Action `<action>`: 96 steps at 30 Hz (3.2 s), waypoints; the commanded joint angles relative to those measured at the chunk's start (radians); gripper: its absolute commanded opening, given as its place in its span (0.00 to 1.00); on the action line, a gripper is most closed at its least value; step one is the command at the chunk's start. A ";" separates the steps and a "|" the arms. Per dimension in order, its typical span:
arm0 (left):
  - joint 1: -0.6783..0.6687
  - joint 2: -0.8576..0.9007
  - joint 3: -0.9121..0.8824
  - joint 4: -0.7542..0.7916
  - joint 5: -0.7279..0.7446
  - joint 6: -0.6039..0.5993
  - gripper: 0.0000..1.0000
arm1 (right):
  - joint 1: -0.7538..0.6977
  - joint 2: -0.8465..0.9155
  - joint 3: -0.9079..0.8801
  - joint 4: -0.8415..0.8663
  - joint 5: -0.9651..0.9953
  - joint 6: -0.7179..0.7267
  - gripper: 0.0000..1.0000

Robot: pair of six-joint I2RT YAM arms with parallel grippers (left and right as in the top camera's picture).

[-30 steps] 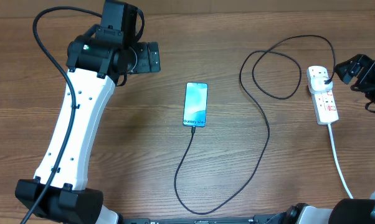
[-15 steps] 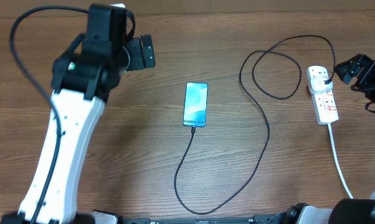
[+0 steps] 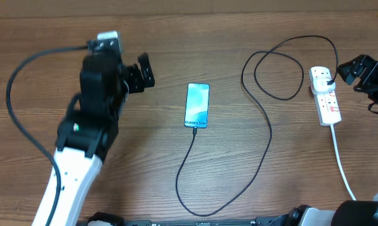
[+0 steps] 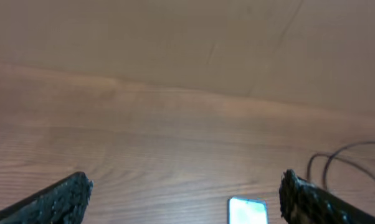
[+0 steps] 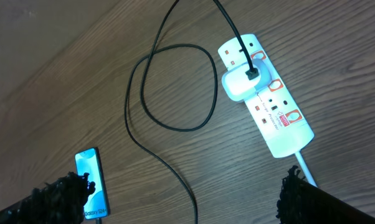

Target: Plug charger to phone and switch on socket

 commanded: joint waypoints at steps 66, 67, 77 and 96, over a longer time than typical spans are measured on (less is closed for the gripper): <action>0.174 -1.164 -1.097 0.292 -0.060 -0.256 1.00 | 0.004 -0.003 0.014 0.003 0.003 0.002 1.00; 0.174 -1.164 -1.097 0.292 -0.058 -0.246 1.00 | 0.004 -0.003 0.014 0.003 0.003 0.002 1.00; 0.174 -1.164 -1.096 0.278 0.014 0.025 1.00 | 0.004 -0.003 0.014 0.003 0.003 0.002 1.00; 0.174 -1.164 -1.096 0.271 0.069 0.309 1.00 | 0.004 -0.003 0.014 0.002 0.003 0.002 1.00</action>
